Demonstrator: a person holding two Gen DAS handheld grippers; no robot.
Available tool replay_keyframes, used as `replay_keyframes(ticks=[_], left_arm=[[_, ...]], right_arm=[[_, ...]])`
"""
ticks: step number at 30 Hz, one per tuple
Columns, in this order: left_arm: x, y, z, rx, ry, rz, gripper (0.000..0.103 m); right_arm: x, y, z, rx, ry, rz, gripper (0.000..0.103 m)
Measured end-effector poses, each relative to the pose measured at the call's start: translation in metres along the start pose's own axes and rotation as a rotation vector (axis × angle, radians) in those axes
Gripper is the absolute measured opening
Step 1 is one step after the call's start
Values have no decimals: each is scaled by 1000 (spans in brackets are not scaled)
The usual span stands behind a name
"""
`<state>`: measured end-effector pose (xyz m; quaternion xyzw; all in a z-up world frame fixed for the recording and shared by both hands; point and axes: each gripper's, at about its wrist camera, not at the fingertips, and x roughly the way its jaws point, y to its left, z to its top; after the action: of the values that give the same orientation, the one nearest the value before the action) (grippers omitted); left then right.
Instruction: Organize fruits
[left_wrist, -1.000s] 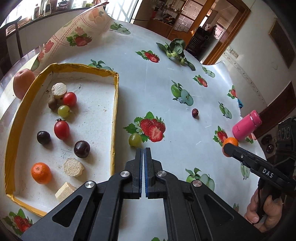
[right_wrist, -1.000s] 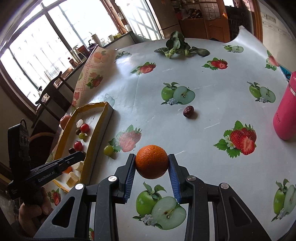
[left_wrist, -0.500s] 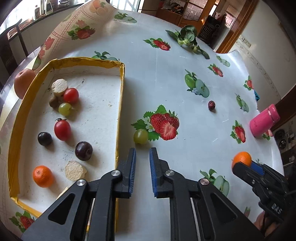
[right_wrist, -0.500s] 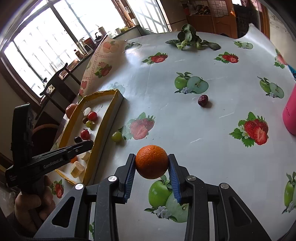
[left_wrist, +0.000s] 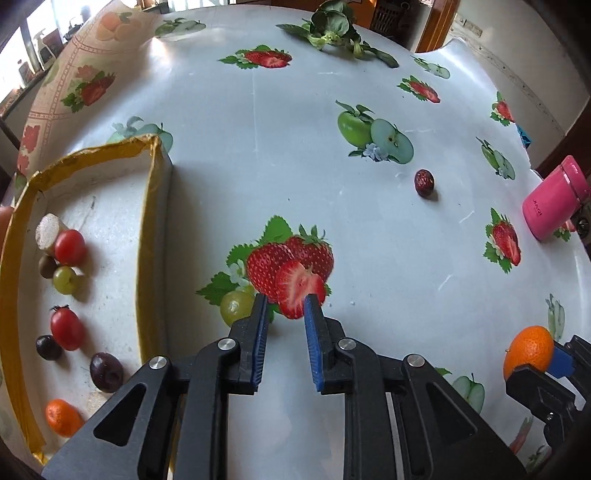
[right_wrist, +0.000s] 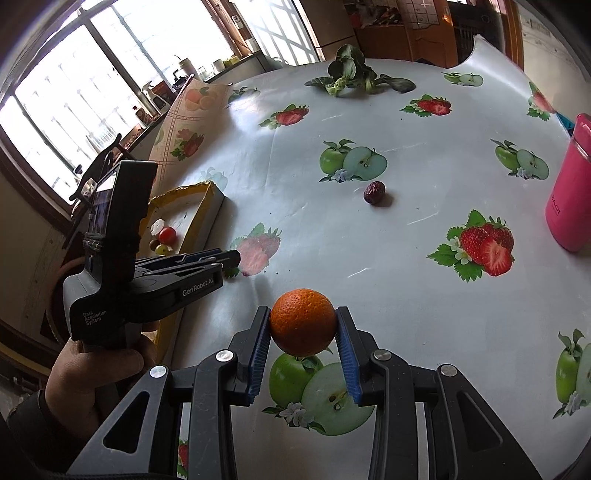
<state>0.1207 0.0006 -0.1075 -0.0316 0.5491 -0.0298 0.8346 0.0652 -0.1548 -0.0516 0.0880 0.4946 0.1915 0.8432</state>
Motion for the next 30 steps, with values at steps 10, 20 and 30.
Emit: replay_keyframes(ticks=[10,20,30], left_arm=[[-10,20,-6,-68,-52,-6,100],[10,-3,-9,12,16,-57,1],[-35,22,-20,-76,-54,-121,0]], right_arm=[[0,4,4,-4,-3,4,36],[-1,-2,0,12,-7,-4,35],[-10,-3,3,16,-32,0,36]])
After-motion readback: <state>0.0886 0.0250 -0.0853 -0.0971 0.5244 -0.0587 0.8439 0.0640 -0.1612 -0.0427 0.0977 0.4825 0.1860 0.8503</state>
